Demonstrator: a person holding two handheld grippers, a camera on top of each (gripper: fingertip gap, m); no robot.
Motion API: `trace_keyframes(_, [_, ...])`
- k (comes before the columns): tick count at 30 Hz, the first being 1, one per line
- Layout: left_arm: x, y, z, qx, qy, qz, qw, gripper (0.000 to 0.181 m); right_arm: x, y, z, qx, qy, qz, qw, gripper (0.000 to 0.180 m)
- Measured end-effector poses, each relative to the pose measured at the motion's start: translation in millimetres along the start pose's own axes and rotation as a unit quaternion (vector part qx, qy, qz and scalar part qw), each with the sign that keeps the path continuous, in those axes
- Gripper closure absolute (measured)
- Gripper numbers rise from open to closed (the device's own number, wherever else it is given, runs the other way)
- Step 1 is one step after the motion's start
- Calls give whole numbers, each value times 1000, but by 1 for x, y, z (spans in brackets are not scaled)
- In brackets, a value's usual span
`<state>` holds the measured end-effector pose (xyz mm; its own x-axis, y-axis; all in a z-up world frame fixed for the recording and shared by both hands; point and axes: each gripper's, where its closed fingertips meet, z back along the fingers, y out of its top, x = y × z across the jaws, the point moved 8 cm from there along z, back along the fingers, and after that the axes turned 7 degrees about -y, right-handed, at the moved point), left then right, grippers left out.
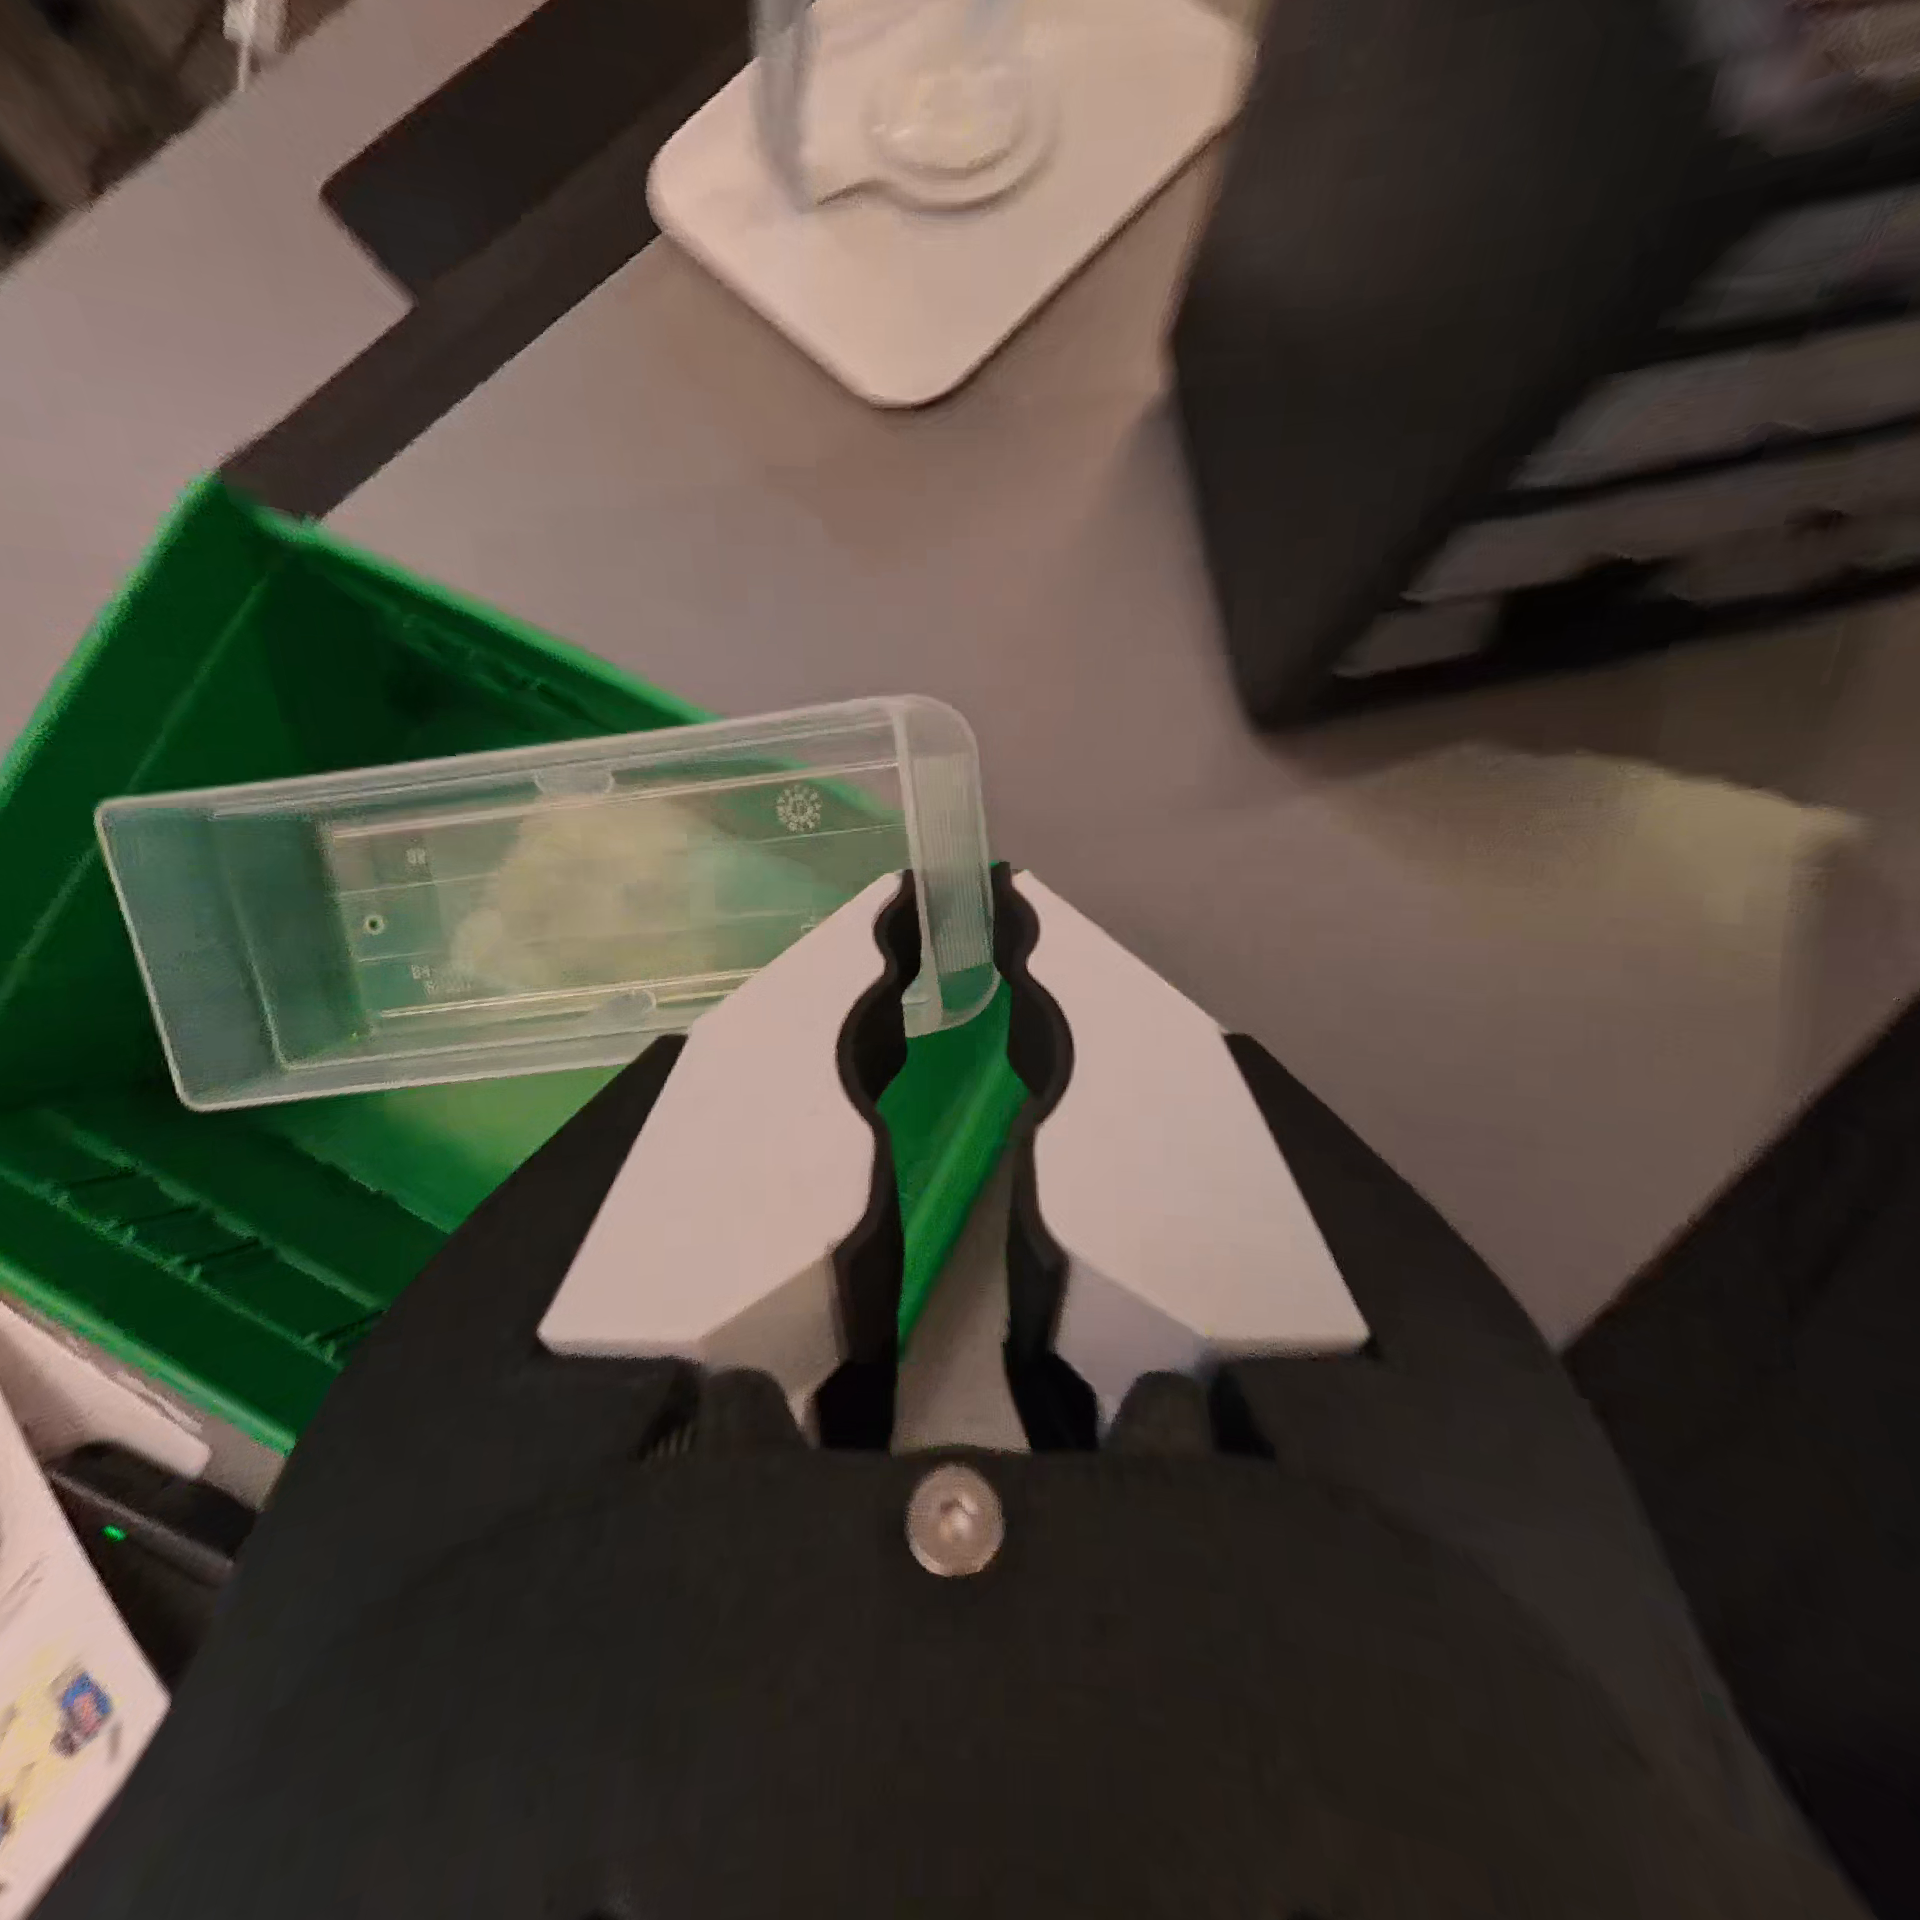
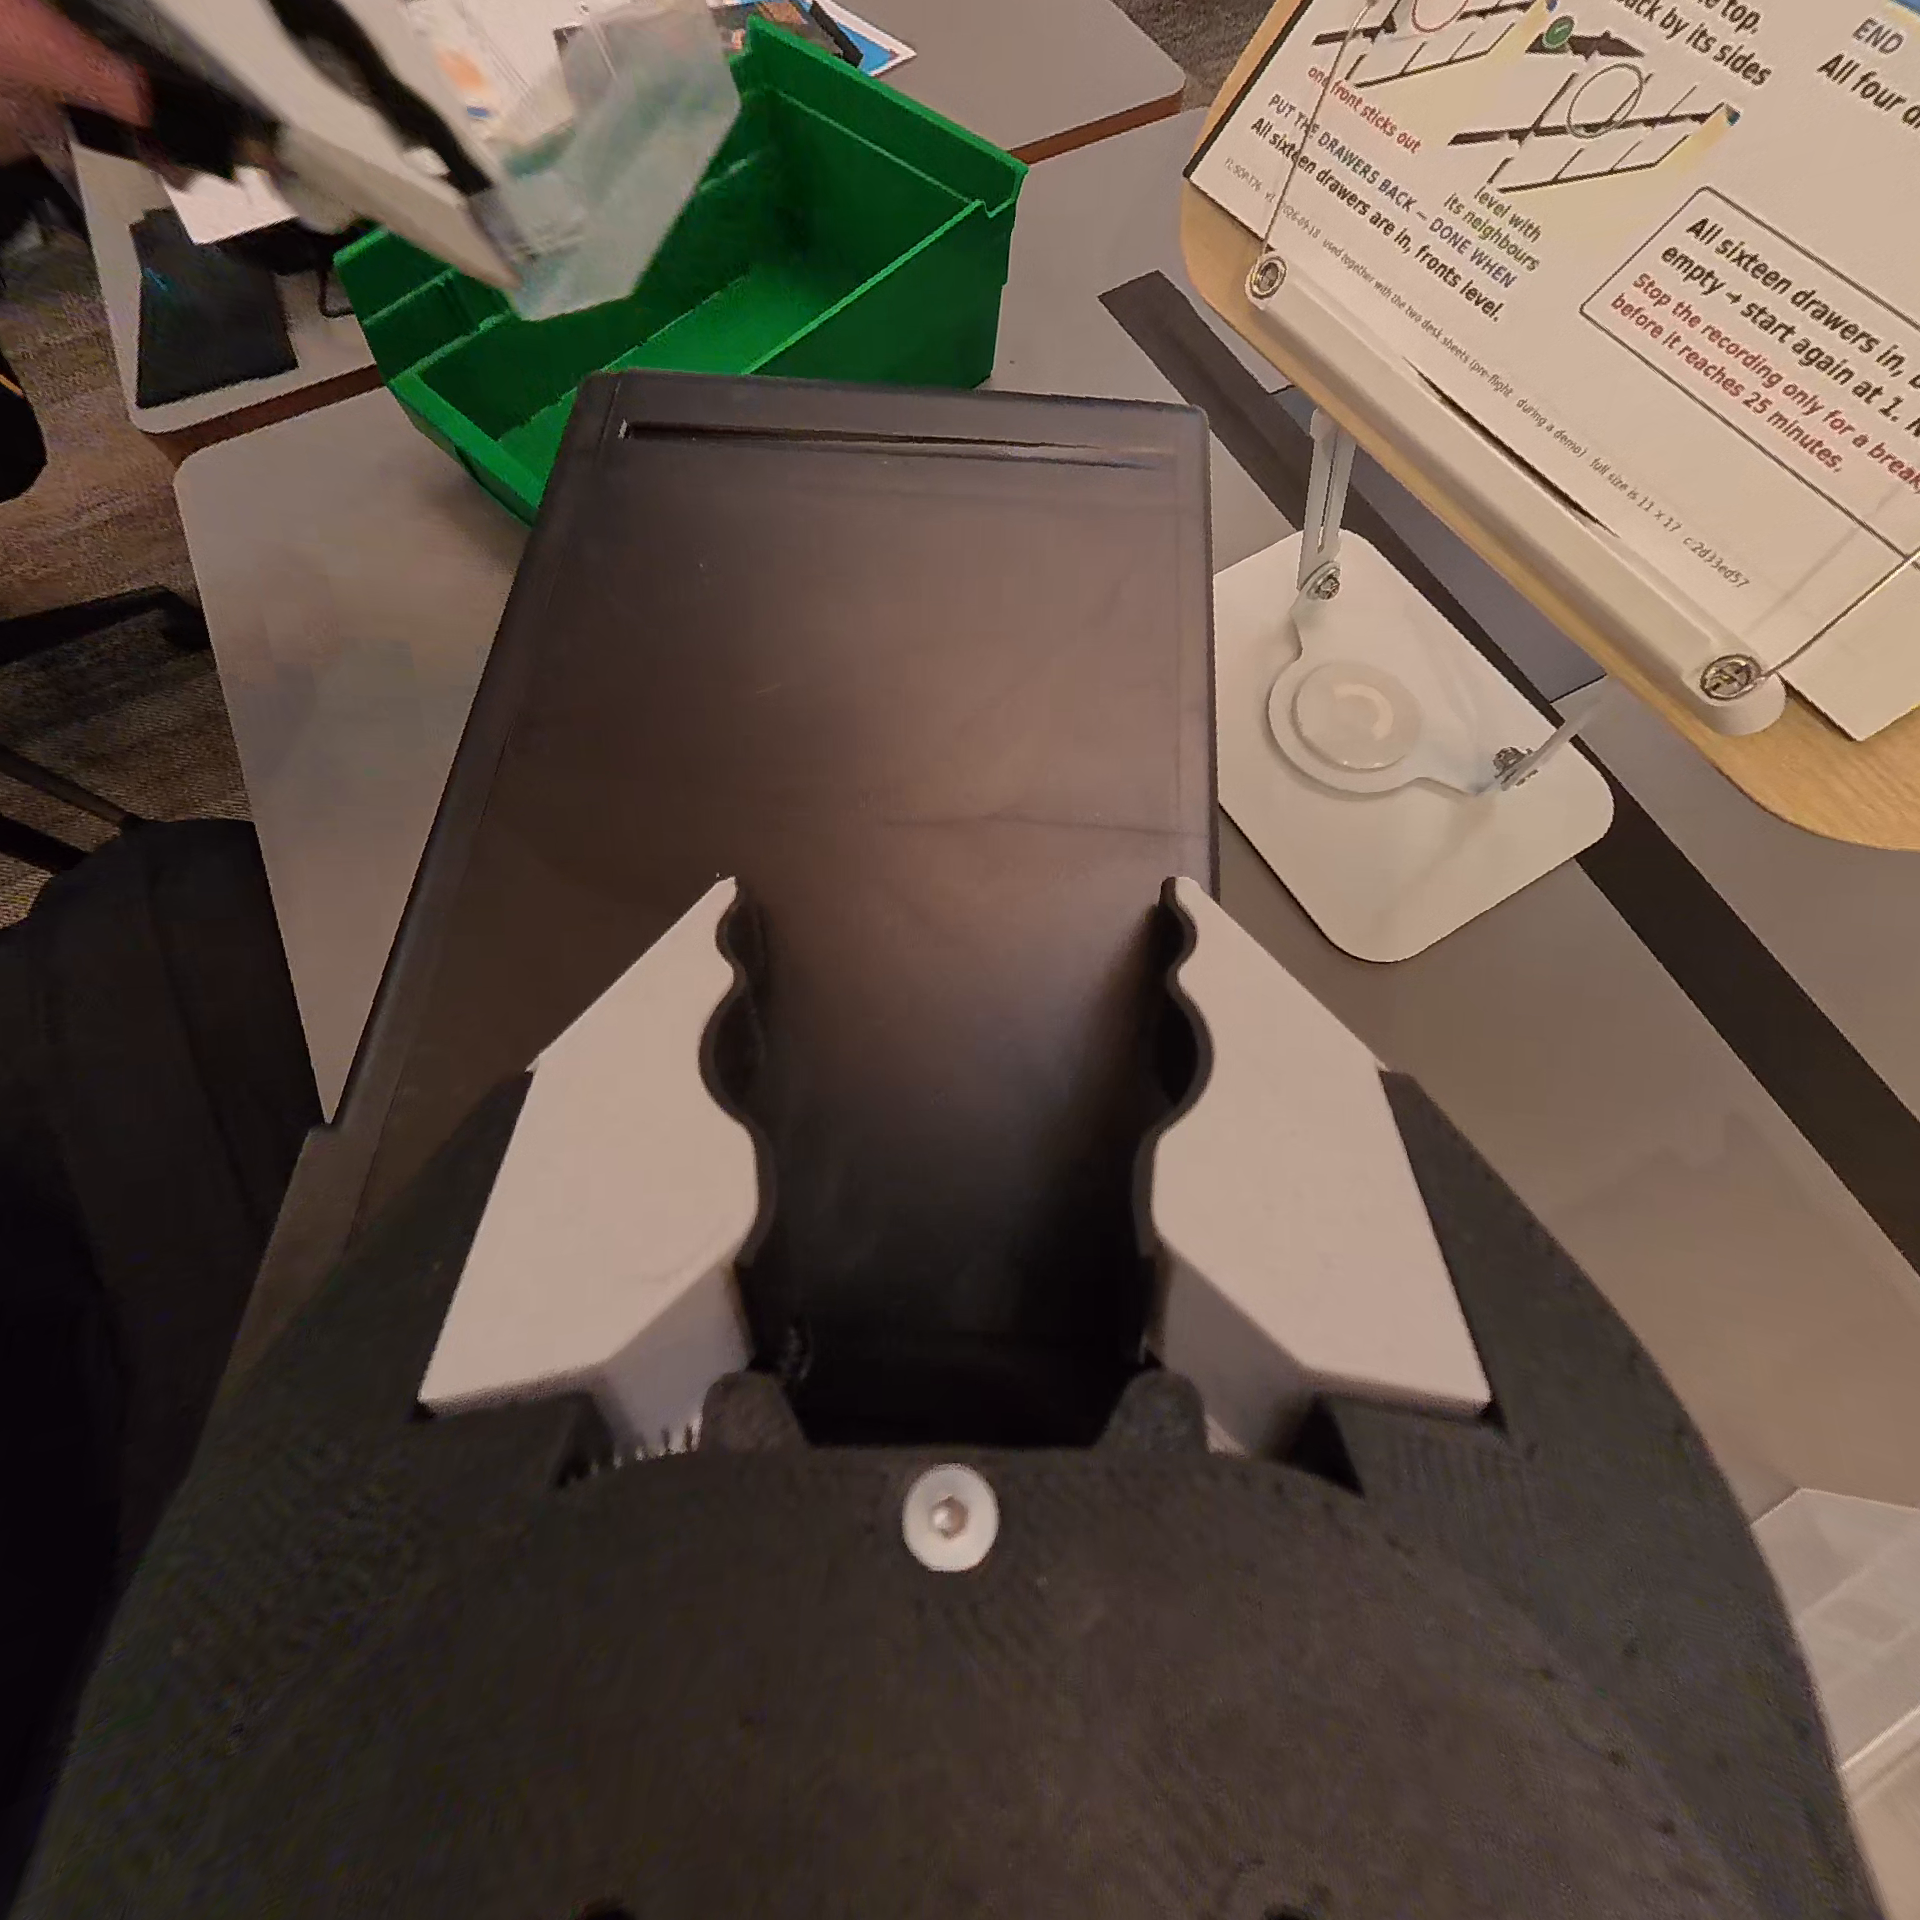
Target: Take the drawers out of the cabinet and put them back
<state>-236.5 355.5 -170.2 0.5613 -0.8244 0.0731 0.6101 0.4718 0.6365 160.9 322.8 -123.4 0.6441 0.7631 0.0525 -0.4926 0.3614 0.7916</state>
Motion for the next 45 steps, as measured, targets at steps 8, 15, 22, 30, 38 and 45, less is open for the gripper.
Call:
trace_keyframes(8, [144,-27,14,-85,-88,-234,964,169,0,0,0,-2,0,0,1000,104])
trace_keyframes(15, [212,-84,-50,-214,-185,-374,883,169,0,0,0,-7,-1,-1,1000,104])
trace_keyframes(22, [208,-105,-87,-266,-184,-414,851,168,0,0,0,-10,-5,-3,1000,104])
trace_keyframes(30, [189,-104,-58,-248,-114,-309,911,125,0,0,0,-9,-4,-2,1000,104])
trace_keyframes(38, [177,-94,-82,-161,-40,-43,985,63,0,0,0,-2,-4,-3,1000,104])
trace_keyframes(45, [170,-114,-115,-240,-19,23,970,96,0,0,0,-5,-4,-4,1000,104])
